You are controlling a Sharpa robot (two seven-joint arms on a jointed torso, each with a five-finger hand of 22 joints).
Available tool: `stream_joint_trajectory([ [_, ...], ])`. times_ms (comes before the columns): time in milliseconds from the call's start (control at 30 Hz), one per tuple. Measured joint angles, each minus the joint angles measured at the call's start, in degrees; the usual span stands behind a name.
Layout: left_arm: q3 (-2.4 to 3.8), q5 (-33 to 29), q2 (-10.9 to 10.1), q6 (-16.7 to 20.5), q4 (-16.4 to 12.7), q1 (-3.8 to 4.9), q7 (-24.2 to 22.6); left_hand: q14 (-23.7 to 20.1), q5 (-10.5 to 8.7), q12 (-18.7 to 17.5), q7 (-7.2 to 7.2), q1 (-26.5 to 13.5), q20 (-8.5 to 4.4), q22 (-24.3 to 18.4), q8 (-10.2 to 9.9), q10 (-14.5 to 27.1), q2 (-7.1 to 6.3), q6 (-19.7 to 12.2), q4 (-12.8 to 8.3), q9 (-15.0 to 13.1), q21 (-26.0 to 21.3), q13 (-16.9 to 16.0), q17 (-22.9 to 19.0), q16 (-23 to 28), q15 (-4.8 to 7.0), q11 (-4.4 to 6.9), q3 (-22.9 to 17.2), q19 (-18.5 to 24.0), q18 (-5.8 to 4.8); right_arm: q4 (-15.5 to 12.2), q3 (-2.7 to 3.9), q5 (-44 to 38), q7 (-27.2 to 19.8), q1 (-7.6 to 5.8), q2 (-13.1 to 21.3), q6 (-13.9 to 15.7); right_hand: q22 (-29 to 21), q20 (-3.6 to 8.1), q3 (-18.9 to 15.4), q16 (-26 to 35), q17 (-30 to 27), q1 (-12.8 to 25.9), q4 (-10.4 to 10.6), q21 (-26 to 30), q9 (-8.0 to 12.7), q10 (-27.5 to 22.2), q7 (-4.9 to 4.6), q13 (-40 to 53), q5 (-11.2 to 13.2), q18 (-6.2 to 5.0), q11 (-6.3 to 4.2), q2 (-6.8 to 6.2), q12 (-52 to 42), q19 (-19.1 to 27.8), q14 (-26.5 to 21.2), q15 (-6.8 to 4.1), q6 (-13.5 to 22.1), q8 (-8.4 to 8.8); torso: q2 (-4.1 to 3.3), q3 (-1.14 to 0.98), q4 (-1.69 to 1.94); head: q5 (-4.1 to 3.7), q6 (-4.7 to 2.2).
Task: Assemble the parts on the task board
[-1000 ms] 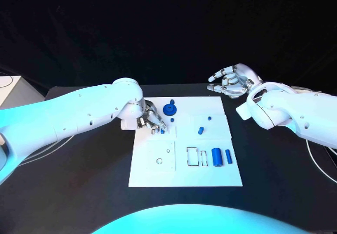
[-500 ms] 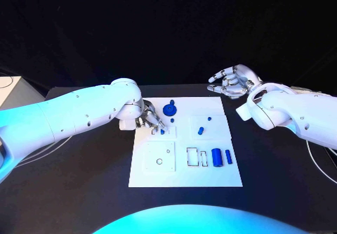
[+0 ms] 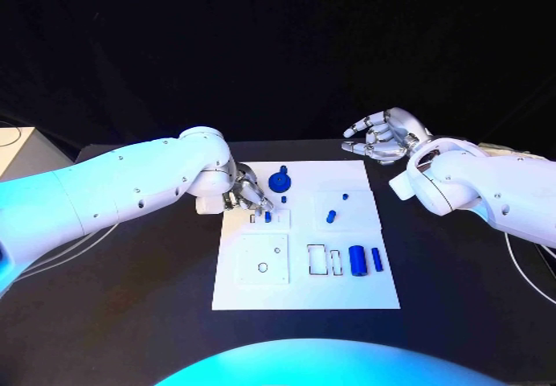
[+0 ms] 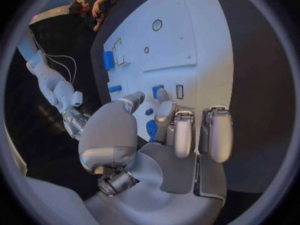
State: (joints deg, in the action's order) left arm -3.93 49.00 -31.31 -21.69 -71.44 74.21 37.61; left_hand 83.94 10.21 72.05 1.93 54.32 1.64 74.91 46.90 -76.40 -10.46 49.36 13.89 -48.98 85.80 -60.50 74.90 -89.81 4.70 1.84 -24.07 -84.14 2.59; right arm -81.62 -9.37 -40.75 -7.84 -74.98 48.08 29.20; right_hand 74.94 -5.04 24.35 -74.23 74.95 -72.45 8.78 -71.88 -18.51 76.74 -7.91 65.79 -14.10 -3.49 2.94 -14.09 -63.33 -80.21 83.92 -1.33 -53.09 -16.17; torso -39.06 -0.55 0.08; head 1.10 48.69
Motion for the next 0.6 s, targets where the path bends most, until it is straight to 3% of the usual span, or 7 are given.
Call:
stream_joint_trajectory([
  [233,1.14,-1.0,-1.3,0.1,-1.4,0.02,-0.1,0.0,0.0,-0.3,0.0,2.1,0.0,0.0,0.0,0.3,0.39,0.0,0.0,-0.1,0.0,0.5,0.0,0.0,0.0,0.18,0.4,0.0,0.0,0.0,0.0,0.0,0.0,0.06,0.0,0.0,0.0,0.0,0.0,0.0,0.0,0.0,0.0,0.0,0.0,0.0,0.0,0.0,0.0,0.0,0.0,0.0,0.0,0.0,0.0,0.0,0.0,0.0,0.04,0.01,0.01,0.01,-0.27],
  [400,2.6,-1.5,-2.8,0.0,-2.5,0.15,0.0,0.0,0.0,-1.3,0.53,3.9,0.0,0.0,-0.8,1.6,1.27,-1.3,0.4,-0.1,-0.8,1.8,0.0,0.0,0.0,-0.35,0.8,0.0,0.0,0.1,0.0,0.0,0.0,0.14,0.0,0.0,0.0,0.0,0.0,0.0,0.0,0.0,0.0,0.0,0.0,0.0,0.0,0.0,0.0,0.0,0.0,0.0,0.0,0.0,0.0,0.0,0.0,0.0,0.05,0.04,-0.01,-0.08,-0.52],
  [467,3.03,-1.7,-3.4,0.0,-2.8,0.42,0.0,0.0,0.22,-1.8,0.82,5.0,0.0,0.0,-1.5,2.3,1.38,-2.1,0.7,0.0,-1.2,2.4,0.0,0.0,0.0,-0.63,1.1,0.0,0.0,0.1,0.0,0.0,0.0,0.15,0.1,0.0,0.0,0.0,0.0,0.0,0.0,0.0,0.0,0.0,0.0,0.0,0.0,0.0,0.0,0.0,0.0,0.0,0.0,0.0,0.0,0.0,0.0,0.0,0.06,0.03,0.0,-0.12,-0.61],
  [600,3.71,-2.0,-4.1,-0.1,-2.3,1.79,0.0,0.1,0.26,-4.5,2.98,7.4,1.06,0.0,-5.4,6.2,1.81,-4.8,1.7,2.3,-2.9,6.3,0.0,0.7,-1.59,-2.29,2.1,1.5,-0.01,0.2,0.0,0.1,0.0,0.16,0.1,0.0,0.0,0.0,0.0,0.0,0.0,0.0,0.0,0.0,0.0,0.0,0.0,-0.1,0.0,0.0,0.0,0.0,0.0,0.0,0.0,0.0,0.0,0.0,0.06,0.03,0.04,-0.16,-0.96],
])
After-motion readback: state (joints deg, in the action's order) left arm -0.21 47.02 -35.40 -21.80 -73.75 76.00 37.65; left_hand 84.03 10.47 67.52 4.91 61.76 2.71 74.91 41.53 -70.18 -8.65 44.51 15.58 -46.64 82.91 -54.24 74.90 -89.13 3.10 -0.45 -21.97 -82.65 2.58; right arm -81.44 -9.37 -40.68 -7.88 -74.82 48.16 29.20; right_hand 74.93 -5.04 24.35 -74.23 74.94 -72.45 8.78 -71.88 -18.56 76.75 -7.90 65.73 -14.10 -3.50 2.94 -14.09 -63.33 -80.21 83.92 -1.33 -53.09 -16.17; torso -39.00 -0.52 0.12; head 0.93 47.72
